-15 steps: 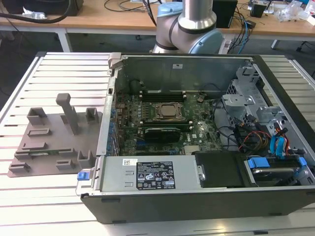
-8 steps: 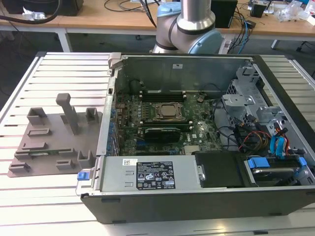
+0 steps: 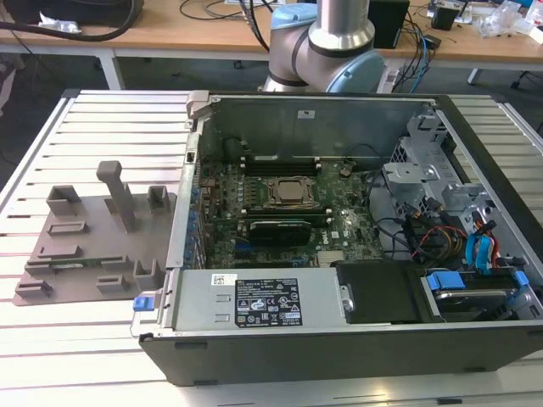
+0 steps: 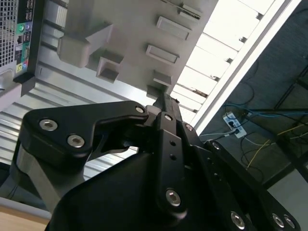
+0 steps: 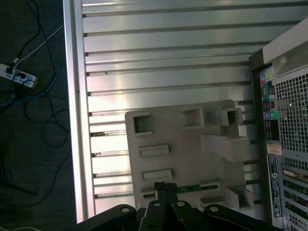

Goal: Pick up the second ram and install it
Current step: 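Reach for the second ram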

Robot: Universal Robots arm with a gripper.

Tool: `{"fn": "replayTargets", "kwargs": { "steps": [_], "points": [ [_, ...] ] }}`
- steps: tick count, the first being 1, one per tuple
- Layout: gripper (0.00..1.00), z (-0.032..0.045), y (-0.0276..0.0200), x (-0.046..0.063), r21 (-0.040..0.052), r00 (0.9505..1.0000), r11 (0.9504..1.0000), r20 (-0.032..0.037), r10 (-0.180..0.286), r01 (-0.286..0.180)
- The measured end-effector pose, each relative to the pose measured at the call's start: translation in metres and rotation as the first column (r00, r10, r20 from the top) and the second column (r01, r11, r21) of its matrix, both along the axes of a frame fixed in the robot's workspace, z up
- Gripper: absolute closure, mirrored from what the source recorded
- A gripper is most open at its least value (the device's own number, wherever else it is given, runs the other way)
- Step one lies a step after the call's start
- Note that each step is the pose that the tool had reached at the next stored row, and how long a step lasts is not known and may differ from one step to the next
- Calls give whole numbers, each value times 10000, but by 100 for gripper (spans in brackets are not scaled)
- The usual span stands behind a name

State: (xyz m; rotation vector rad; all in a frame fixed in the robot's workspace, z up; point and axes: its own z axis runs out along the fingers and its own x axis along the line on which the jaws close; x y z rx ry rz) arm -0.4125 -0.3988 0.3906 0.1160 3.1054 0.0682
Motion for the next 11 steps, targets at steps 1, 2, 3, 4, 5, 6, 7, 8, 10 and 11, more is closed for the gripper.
{"fn": "replayTargets", "kwargs": {
  "steps": [1, 2, 3, 4, 5, 6, 7, 8, 10, 11],
  "points": [
    [90, 0, 0, 22, -1, 10000, 10000, -7, 0, 0],
    [90, 0, 0, 76, -1, 10000, 10000, -21, 0, 0],
    [90, -3, 0, 108, -1, 10000, 10000, -32, 2, -2],
    [90, -7, -3, 110, 0, 10000, 10000, -34, 0, 0],
    [90, -8, -14, 111, 0, 10000, 10000, -34, 1, -1],
    [90, -9, -32, 111, 0, 10000, 10000, -35, 0, 0],
    [90, -11, -81, 112, 0, 10000, 10000, -36, 0, 0],
    [90, -14, -147, 113, -1, 10000, 10000, -37, -1, 1],
    [90, -26, -246, 148, -11, 10000, 10000, -52, 1, -1],
    [90, -33, -261, 219, -103, 10000, 9999, -84, -1, 0]
  ]
}}
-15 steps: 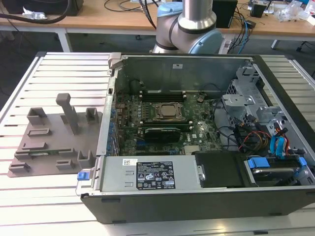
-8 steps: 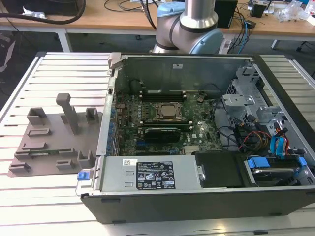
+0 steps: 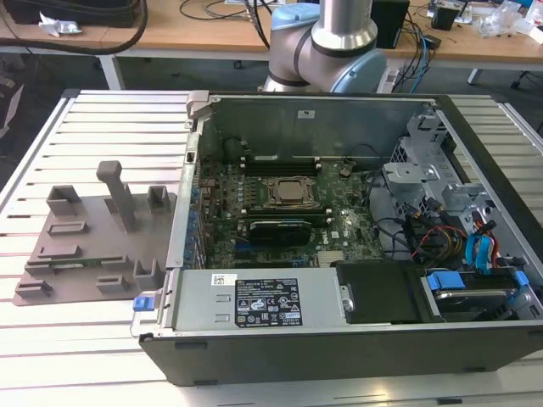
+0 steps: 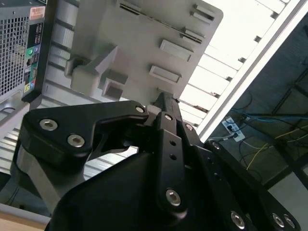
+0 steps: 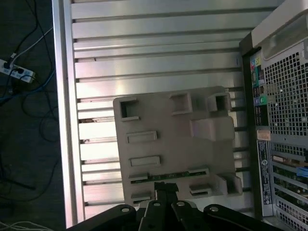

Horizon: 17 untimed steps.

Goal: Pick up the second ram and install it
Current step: 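Reach for the second ram, then pick up the second ram and move it above second insertion slot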

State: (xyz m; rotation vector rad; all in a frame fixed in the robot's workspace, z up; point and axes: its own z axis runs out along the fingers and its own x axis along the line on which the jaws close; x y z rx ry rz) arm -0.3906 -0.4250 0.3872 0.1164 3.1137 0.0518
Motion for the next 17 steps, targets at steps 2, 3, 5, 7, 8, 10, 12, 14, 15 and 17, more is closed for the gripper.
{"fn": "replayTargets", "kwargs": {
  "steps": [2, 3, 5, 7, 8, 10, 12, 14, 15, 17],
  "points": [
    [90, -16, -4, 167, -212, 10000, 9998, -65, 1, -2],
    [90, -27, -4, 212, -270, 10000, 9996, -89, 7, -9],
    [90, -43, -12, 244, -303, 9999, 9995, -113, 28, -32],
    [90, -64, -25, 278, -310, 9999, 9995, -137, 56, -60],
    [90, -65, -25, 279, -303, 9999, 9995, -135, 57, -61],
    [90, -65, -25, 280, -300, 9999, 9995, -136, 58, -62],
    [90, -64, -25, 280, -299, 9999, 9995, -136, 58, -62],
    [90, -64, -25, 280, -298, 9999, 9995, -136, 58, -62],
    [90, -64, -25, 280, -298, 9999, 9995, -136, 58, -62],
    [90, -64, -25, 280, -296, 9999, 9995, -136, 58, -62]
  ]
}}
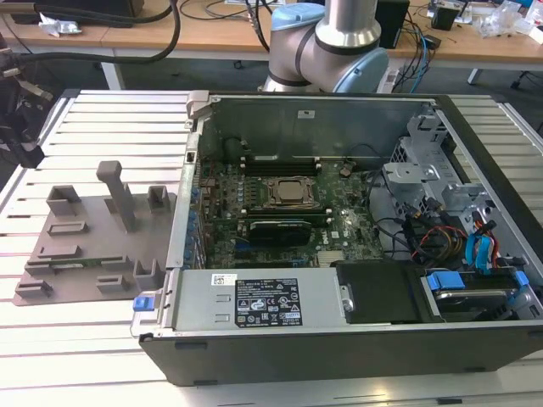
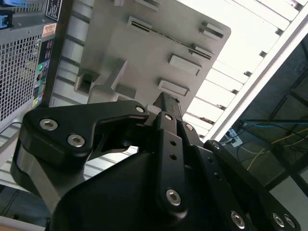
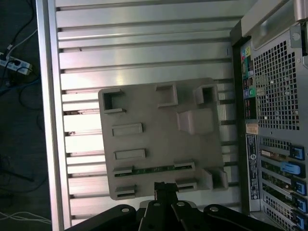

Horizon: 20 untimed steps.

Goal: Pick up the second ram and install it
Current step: 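Pick up the second ram and move it above second insertion slot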

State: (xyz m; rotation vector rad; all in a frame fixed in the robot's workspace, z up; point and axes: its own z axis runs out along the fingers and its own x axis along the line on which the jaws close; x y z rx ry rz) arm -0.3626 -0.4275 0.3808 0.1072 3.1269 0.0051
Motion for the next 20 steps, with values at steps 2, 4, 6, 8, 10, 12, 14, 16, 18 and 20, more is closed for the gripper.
{"fn": "replayTargets", "kwargs": {
  "steps": [2, 4, 6, 8, 10, 12, 14, 16, 18, 20],
  "points": [
    [90, 0, 0, 0, 3, 10000, 10000, 0, 58, -58],
    [90, 0, 0, 0, 4, 9979, 9979, 0, 641, -641],
    [90, 0, 0, 0, 9, 9875, 9875, 1, 1578, -1578],
    [90, 0, 0, 0, 9, 9782, 9782, 0, 2079, -2079],
    [90, 0, 0, 0, 9, 9677, 9677, 0, 2519, -2519],
    [90, 0, 0, 0, 9, 9566, 9566, 0, 2914, -2914],
    [90, 0, 0, 0, 9, 9468, 9468, 1, 3218, -3218],
    [90, 0, 0, 0, 9, 9316, 9316, 1, 3635, -3635],
    [90, 0, 0, 0, 9, 8997, 8997, 1, 4365, -4365],
    [90, 0, 0, 0, 9, 8655, 8655, 0, 5009, -5009]
  ]
}}
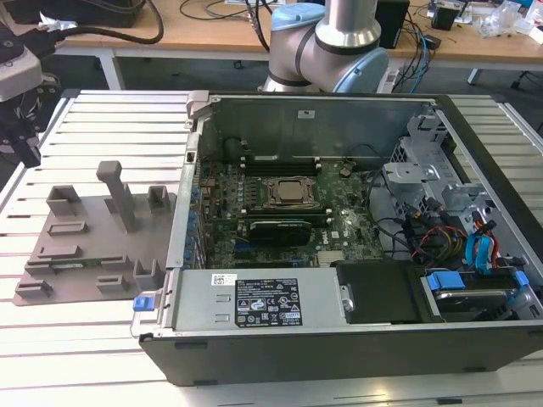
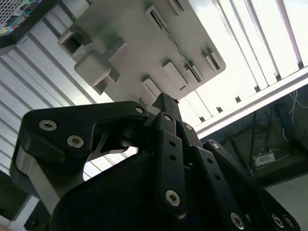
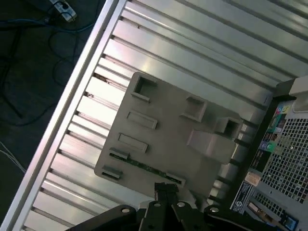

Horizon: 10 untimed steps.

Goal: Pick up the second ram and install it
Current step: 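Pick up the second ram and move it above second insertion slot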

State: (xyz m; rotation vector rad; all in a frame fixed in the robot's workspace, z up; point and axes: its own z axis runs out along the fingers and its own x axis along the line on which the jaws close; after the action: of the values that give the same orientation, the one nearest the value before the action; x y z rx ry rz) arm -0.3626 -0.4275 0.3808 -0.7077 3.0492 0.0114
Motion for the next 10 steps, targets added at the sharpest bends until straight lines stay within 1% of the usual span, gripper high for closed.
{"fn": "replayTargets", "kwargs": {
  "steps": [2, 4, 5, 7, 8, 10],
  "points": [
    [90, 0, 0, 0, 0, 9993, 9993, 0, 370, -370],
    [90, 0, 0, 0, 0, 9974, 9974, 0, 716, -716],
    [90, 0, 0, 0, 0, 9955, 9955, 0, 948, -948],
    [90, 0, 0, 0, 0, 9898, 9898, 1, 1426, -1426],
    [90, 0, 0, 0, 0, 9847, 9847, 0, 1745, -1745],
    [90, 0, 0, 0, 0, 9761, 9761, 1, 2175, -2175]
  ]
}}
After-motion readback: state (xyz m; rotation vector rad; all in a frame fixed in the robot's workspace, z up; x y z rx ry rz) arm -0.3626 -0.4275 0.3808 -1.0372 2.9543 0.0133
